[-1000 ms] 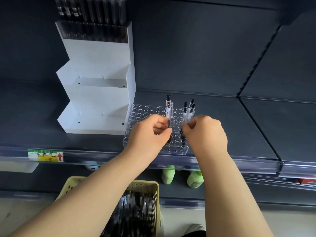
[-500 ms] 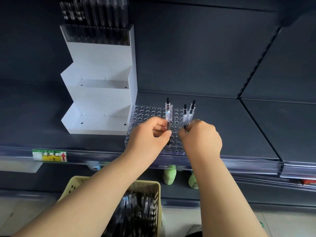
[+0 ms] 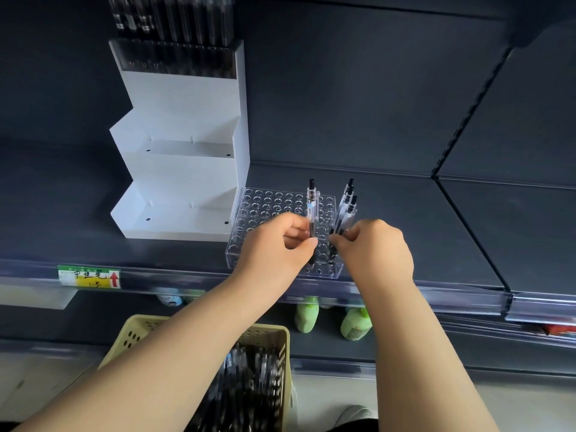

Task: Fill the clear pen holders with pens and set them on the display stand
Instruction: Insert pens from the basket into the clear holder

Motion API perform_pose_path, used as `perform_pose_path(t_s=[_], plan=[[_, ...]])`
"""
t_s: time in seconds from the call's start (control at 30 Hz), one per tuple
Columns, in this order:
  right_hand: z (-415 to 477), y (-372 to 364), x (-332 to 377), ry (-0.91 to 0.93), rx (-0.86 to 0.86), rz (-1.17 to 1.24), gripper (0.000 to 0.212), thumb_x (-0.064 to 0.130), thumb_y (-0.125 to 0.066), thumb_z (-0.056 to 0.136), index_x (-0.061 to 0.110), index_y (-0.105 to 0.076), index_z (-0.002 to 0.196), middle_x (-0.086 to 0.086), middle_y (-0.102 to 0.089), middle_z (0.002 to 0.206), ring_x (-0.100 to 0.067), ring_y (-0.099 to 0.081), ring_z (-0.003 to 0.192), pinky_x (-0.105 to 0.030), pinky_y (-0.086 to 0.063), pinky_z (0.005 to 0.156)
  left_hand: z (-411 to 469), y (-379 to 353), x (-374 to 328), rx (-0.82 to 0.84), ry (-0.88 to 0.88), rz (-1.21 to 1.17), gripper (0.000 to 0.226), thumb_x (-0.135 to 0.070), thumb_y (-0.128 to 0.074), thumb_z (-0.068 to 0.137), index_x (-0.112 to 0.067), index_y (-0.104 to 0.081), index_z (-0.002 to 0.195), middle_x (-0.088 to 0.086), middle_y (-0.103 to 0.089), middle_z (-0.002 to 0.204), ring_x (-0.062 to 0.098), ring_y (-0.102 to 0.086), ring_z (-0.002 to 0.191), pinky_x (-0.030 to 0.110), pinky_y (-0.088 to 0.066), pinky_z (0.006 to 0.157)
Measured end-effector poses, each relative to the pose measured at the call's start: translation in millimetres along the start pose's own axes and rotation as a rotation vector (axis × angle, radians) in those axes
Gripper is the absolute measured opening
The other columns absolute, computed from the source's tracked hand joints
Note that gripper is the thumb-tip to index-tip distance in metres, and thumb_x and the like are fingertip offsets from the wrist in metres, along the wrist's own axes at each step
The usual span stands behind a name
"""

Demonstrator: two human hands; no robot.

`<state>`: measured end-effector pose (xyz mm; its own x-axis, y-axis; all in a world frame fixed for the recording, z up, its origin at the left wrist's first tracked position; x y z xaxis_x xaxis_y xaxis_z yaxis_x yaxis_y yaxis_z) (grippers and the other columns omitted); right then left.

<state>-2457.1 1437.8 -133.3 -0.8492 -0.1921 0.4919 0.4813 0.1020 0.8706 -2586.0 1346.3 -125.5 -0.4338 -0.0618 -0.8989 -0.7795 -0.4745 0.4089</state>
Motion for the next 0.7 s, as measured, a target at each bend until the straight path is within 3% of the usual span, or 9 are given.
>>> perform_pose_path(t_s=[0.13,0.23,0.43,0.7], plan=[[0,12,-9,-0.03,0.066,-0.022,0.03,0.043,-0.069,0.08,0.013,-0.068,0.075,-0.005,-0.062,0.068,-0.028,-0.059,0.068,-0.023,-0.041,0.055,7,-9,-11,0.023,-0.035,-0.027,0.028,-0.017,-0.07,0.082,-0.041,-0.056,0.079,-0.017,-0.065,0.082,-0.006,-0.062,0.076,0.008,-0.049,0.072],[0,21,-15,-0.026,0.065,-0.026,0.015,0.035,-0.066,0.083,0.02,-0.067,0.084,-0.004,-0.065,0.082,-0.028,-0.061,0.078,-0.026,-0.044,0.063,15,-22,-18,0.028,-0.066,-0.025,0.026,-0.014,-0.071,0.08,-0.037,-0.058,0.081,-0.02,-0.063,0.077,-0.01,-0.059,0.071,0.004,-0.046,0.07],[-2,23,-17,-0.009,0.082,-0.023,0.009,0.032,-0.064,0.084,0.025,-0.067,0.089,-0.002,-0.066,0.086,-0.027,-0.064,0.077,-0.026,-0.045,0.065,23,-38,-17,0.029,-0.079,0.022,0.017,-0.011,-0.072,0.079,-0.019,-0.07,0.094,-0.02,-0.06,0.072,-0.015,-0.055,0.062,0.0,-0.042,0.066],[-1,19,-18,-0.006,0.095,-0.028,0.011,0.03,-0.063,0.083,0.022,-0.068,0.089,-0.002,-0.066,0.088,-0.027,-0.062,0.082,-0.025,-0.043,0.065,21,-43,7,0.083,0.017,0.228,0.014,-0.02,-0.073,0.079,-0.026,-0.063,0.087,-0.021,-0.056,0.067,-0.011,-0.053,0.063,-0.001,-0.039,0.06]])
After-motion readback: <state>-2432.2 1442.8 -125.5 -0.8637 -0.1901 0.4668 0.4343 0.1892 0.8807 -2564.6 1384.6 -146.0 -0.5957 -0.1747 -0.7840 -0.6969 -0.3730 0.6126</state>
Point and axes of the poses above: each hand's wrist, its own z-axis towards the middle knuckle, its own y-axis out of the back of the hand, x = y × z, the point moved 6 cm from there along z, towards the middle knuckle
